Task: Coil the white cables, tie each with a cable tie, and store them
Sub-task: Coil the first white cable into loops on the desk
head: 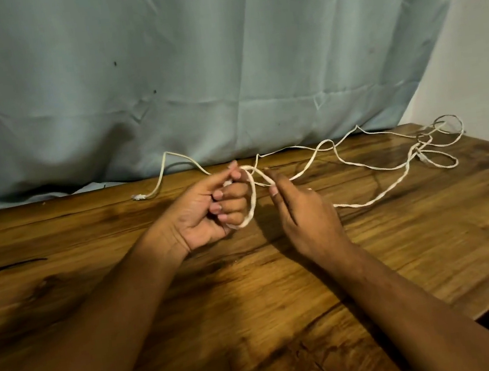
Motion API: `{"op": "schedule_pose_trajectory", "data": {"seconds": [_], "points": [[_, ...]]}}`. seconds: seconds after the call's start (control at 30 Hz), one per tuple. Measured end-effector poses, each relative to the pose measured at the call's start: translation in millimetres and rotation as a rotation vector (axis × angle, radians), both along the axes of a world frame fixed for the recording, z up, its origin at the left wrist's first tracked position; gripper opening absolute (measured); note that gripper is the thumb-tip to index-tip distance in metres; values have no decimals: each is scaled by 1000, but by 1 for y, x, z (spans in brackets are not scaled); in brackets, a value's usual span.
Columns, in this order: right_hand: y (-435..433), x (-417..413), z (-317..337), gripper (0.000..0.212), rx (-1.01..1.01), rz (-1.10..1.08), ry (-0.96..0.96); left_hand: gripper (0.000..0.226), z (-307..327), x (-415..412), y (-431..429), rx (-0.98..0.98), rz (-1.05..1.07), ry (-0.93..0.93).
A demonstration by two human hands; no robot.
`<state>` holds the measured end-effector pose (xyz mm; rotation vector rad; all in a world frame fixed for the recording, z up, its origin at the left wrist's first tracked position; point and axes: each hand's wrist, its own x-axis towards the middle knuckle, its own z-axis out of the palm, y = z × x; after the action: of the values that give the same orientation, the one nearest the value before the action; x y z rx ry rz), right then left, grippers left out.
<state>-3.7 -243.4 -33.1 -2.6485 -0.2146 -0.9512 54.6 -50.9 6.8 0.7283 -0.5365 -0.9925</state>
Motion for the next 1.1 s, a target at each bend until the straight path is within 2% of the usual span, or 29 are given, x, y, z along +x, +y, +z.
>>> {"op": "schedule_pose_trajectory", "data": {"seconds": [0.07,0.13,0.23,0.37,0.47,0.57,0.77,0.83,0.97,1.1], "points": [[-9,2,0,44,-8,-61,-79,27,3,8,6,-104,-14,53],[-16,2,1,40,78,-77,-138,25,4,12,12,-148,30,85],[-15,-1,1,38,119,-70,-116,26,5,11,14,-154,154,108],[-2,-3,-1,29,-124,-62,137,33,8,3,6,-71,426,98],[10,-6,-2,24,-299,21,189,33,5,0,-1,-70,485,71],[17,-7,-4,24,-386,103,137,27,1,4,-3,-73,453,58],[15,-12,-1,32,-467,169,65,37,-4,9,-7,134,494,-92],[14,-12,-2,32,-483,211,38,34,-4,9,-8,185,529,-145],[10,-11,1,23,-432,312,4,30,-9,7,-9,264,610,-260],[4,-14,11,20,-403,317,-162,29,-14,5,-11,305,637,-272]]}}
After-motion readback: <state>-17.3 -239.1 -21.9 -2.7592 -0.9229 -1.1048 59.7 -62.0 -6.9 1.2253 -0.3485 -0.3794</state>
